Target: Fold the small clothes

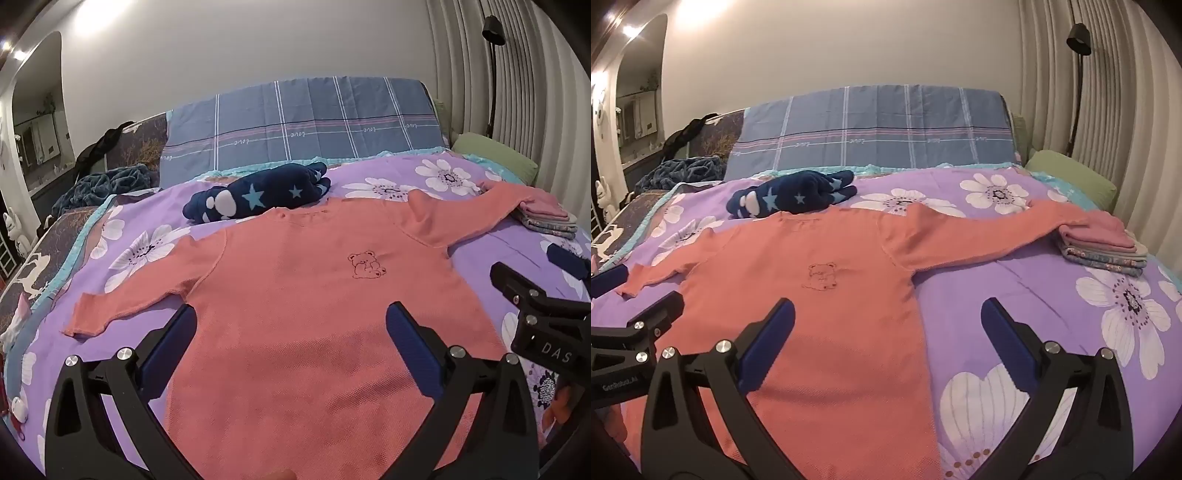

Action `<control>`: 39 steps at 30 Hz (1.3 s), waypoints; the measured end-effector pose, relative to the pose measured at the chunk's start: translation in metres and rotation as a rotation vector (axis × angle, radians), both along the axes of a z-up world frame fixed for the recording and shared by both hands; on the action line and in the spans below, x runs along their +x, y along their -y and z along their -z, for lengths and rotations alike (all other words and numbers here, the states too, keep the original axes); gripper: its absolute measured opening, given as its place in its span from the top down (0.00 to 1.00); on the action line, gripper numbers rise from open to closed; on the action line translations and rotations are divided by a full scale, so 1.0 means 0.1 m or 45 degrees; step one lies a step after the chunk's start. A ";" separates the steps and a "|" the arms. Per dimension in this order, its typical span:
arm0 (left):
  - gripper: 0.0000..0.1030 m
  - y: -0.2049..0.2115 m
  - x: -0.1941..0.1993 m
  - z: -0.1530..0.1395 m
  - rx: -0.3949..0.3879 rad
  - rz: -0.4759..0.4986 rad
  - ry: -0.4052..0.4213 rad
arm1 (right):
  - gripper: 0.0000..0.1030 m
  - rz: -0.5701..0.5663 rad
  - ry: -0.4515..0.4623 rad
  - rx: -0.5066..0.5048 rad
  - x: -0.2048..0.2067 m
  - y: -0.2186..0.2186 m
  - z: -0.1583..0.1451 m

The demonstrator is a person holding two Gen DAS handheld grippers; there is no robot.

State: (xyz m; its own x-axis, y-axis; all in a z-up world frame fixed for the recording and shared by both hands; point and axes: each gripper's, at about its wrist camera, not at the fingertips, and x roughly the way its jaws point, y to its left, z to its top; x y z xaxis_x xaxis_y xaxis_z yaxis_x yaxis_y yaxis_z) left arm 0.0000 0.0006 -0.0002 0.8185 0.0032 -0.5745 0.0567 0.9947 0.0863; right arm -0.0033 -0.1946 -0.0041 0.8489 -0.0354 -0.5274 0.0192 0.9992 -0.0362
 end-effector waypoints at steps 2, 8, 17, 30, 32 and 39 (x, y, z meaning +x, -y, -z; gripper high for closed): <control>0.01 0.04 0.00 0.00 0.037 -0.007 0.001 | 0.02 0.011 -0.012 0.045 0.00 0.03 0.02; 0.01 0.05 0.02 -0.02 -0.012 -0.019 0.030 | 0.02 0.026 -0.058 0.057 0.05 0.06 0.04; 0.01 -0.03 0.08 0.13 -0.004 0.026 -0.055 | 0.02 0.008 -0.070 0.069 0.06 0.01 0.06; 0.01 0.05 -0.01 0.10 -0.018 0.074 -0.029 | 0.02 0.004 -0.083 0.080 0.04 0.03 0.09; 0.01 0.07 -0.01 0.10 -0.012 0.076 -0.035 | 0.02 0.005 -0.085 0.085 0.03 0.04 0.10; 0.01 0.09 -0.03 0.10 -0.020 0.089 -0.038 | 0.02 0.001 -0.106 0.090 0.03 0.04 0.14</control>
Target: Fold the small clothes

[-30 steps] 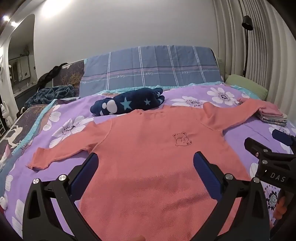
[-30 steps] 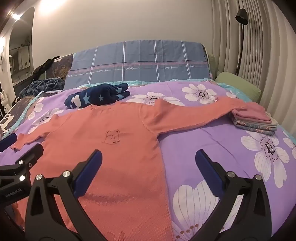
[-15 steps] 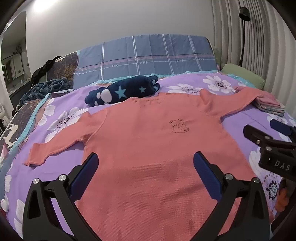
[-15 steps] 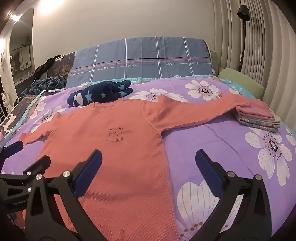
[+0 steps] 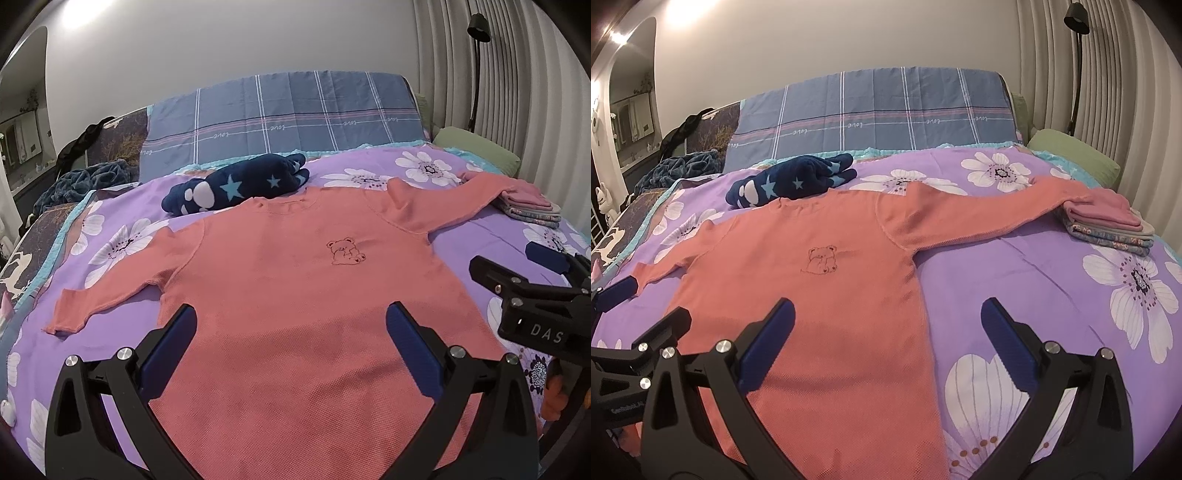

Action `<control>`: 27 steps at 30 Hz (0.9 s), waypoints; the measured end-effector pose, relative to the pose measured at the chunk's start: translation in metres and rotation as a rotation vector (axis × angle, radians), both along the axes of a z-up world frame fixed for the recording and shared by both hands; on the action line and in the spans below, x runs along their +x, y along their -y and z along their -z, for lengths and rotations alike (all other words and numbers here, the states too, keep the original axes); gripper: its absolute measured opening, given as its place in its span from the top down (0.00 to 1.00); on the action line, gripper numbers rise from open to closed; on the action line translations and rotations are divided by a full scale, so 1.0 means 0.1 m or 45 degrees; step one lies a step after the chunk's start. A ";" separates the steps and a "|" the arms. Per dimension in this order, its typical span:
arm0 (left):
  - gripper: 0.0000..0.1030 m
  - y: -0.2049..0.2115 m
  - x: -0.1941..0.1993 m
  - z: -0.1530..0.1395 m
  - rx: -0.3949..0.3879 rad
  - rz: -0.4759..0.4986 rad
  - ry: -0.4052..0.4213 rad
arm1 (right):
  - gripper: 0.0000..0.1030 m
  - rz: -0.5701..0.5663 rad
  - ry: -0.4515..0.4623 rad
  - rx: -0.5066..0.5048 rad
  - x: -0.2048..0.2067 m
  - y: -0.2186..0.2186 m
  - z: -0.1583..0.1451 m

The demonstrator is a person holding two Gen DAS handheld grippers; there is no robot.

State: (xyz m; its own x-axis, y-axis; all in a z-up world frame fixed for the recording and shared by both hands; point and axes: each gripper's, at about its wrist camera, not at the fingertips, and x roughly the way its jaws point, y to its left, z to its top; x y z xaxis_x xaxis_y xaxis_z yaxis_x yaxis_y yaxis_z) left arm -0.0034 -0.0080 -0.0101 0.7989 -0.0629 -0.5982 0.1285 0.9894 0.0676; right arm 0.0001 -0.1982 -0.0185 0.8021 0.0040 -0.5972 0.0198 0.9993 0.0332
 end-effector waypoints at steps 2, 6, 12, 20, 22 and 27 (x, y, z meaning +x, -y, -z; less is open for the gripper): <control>0.01 0.00 0.00 0.00 -0.004 0.000 0.000 | 0.02 -0.002 -0.003 0.000 0.00 0.00 0.01; 0.01 0.00 0.00 0.01 -0.009 0.000 -0.002 | 0.02 -0.001 -0.012 -0.001 0.00 0.01 0.03; 0.01 0.00 0.01 0.01 -0.015 -0.003 -0.003 | 0.02 -0.008 -0.016 -0.004 0.00 0.00 0.03; 0.01 -0.02 0.01 0.02 -0.027 -0.002 -0.006 | 0.02 -0.019 -0.035 0.019 0.02 0.00 0.06; 0.01 -0.03 0.01 0.02 -0.034 0.001 -0.008 | 0.02 -0.016 -0.044 0.027 0.02 0.00 0.07; 0.01 -0.04 0.01 0.02 -0.039 0.003 -0.009 | 0.02 -0.023 -0.056 0.008 0.03 -0.01 0.09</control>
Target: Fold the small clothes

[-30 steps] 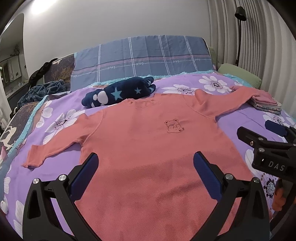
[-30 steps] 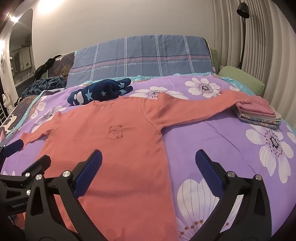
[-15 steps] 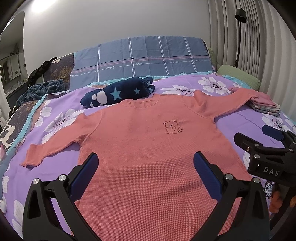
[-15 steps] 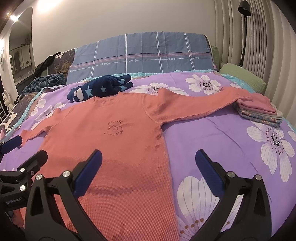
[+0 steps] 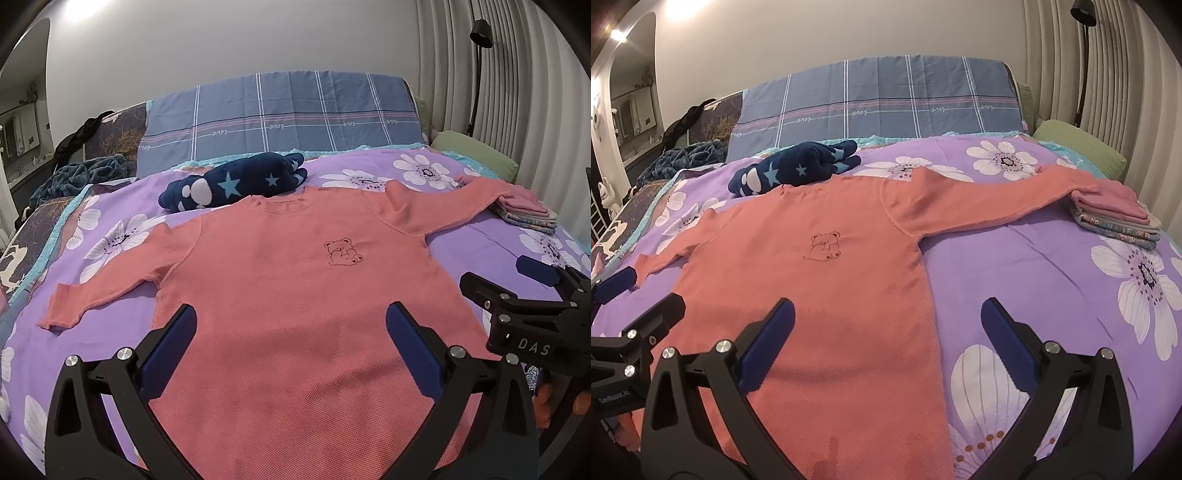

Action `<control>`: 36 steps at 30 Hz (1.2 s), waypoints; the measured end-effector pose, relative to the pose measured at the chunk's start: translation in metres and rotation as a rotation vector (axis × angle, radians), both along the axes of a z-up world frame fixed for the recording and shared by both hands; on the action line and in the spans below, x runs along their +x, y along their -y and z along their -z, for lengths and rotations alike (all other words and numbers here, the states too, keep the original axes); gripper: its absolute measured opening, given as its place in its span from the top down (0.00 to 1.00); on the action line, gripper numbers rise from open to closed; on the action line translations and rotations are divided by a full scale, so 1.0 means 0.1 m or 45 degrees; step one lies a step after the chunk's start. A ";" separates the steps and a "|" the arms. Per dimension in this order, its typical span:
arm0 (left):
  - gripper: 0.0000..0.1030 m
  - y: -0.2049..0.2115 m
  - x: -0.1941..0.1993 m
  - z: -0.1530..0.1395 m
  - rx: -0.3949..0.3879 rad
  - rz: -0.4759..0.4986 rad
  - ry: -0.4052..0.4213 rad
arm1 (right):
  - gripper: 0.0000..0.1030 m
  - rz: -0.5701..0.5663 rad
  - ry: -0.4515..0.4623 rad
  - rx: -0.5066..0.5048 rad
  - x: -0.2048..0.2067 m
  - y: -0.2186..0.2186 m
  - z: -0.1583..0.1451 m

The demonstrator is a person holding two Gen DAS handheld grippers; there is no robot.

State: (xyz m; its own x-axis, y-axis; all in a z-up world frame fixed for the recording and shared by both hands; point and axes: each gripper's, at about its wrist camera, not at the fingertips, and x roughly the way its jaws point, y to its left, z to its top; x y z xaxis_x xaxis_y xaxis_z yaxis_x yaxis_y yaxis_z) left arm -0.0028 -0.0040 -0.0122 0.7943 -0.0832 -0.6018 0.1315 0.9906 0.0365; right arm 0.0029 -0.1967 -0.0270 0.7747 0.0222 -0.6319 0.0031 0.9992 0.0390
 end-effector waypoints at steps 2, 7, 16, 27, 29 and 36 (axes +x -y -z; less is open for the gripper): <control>0.01 0.00 0.00 0.00 -0.003 0.000 -0.001 | 0.02 -0.006 -0.004 0.006 0.00 0.00 0.00; 0.01 0.00 -0.01 0.00 -0.008 0.001 -0.008 | 0.02 -0.007 -0.005 0.009 -0.01 0.00 0.01; 0.01 0.00 -0.01 0.01 -0.016 0.007 -0.011 | 0.02 -0.004 -0.012 0.012 -0.01 0.00 0.03; 0.01 -0.03 0.01 0.06 -0.031 0.012 -0.023 | 0.02 -0.002 -0.016 0.011 0.00 0.01 0.05; 0.01 -0.03 0.02 0.08 -0.038 0.012 -0.029 | 0.02 0.001 -0.019 0.009 0.00 0.01 0.06; 0.01 -0.08 0.04 0.10 -0.069 0.005 -0.045 | 0.02 0.008 -0.024 0.014 0.03 0.02 0.08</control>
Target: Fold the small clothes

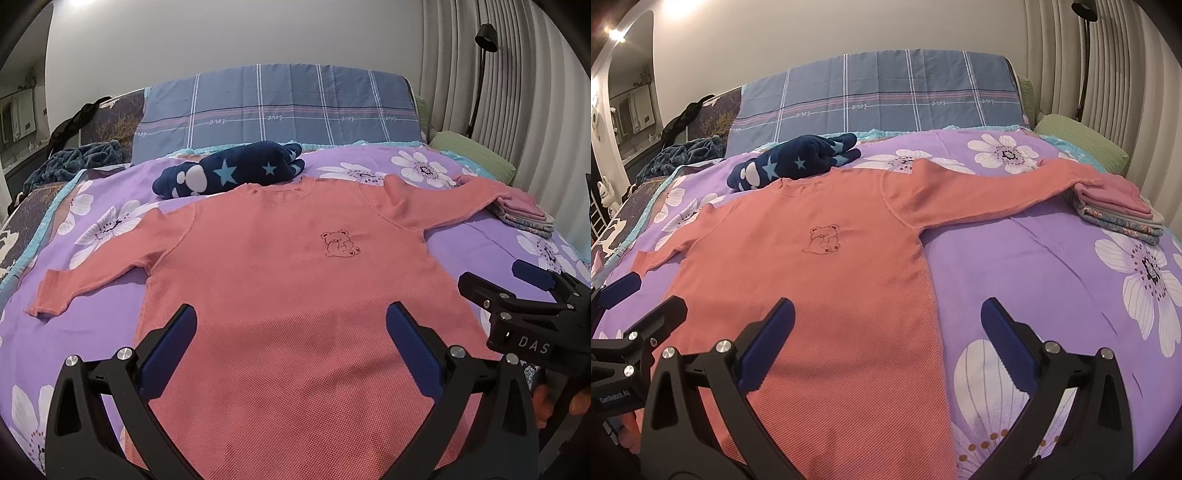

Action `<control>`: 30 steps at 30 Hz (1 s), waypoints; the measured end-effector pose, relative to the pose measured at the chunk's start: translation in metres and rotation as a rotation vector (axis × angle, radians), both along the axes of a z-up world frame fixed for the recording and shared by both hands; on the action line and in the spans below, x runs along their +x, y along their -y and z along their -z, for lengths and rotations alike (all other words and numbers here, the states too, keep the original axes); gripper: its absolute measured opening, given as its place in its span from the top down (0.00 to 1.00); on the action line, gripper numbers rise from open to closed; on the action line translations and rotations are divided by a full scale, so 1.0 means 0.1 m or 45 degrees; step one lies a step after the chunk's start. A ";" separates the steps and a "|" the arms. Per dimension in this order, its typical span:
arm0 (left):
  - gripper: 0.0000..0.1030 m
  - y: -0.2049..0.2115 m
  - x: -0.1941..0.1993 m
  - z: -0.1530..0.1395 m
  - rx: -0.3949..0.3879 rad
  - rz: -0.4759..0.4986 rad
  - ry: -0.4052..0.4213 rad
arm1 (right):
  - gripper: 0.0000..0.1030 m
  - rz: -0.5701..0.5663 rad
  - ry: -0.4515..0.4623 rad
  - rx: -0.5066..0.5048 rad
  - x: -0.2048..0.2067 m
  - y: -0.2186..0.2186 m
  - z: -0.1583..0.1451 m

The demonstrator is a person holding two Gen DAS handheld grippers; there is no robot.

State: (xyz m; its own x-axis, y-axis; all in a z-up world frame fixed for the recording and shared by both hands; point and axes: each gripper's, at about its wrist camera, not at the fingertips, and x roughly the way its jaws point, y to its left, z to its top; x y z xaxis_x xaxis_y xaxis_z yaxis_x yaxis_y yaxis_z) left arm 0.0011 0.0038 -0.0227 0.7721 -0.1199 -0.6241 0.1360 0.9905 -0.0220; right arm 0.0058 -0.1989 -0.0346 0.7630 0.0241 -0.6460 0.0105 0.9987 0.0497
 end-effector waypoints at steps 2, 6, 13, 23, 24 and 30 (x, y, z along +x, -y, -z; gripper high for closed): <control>0.01 -0.03 0.00 0.01 -0.011 -0.008 0.000 | 0.02 0.001 -0.003 0.001 0.01 0.00 0.00; 0.01 -0.08 0.01 0.04 -0.044 -0.011 -0.015 | 0.02 0.000 -0.006 -0.001 0.02 0.00 0.01; 0.01 -0.26 0.06 0.11 -0.132 -0.055 -0.054 | 0.02 0.011 -0.014 -0.001 0.04 0.01 0.03; 0.08 -1.43 0.14 0.27 -0.346 -0.428 -0.042 | 0.02 0.071 -0.066 0.015 0.09 0.13 0.12; 0.16 -1.57 0.14 0.31 -0.375 -0.469 -0.056 | 0.02 0.076 -0.071 0.019 0.10 0.14 0.13; 0.45 -2.75 0.08 0.68 -0.681 -0.798 -0.154 | 0.02 0.075 -0.094 0.007 0.13 0.12 0.19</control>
State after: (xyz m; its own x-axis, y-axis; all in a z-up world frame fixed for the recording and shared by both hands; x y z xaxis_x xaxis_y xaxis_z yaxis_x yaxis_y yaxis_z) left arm 0.0092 0.2786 -0.0905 0.7258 0.0061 -0.6879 -0.4708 0.7335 -0.4902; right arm 0.0187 -0.2114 -0.0535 0.7133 -0.0159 -0.7007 0.0730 0.9960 0.0517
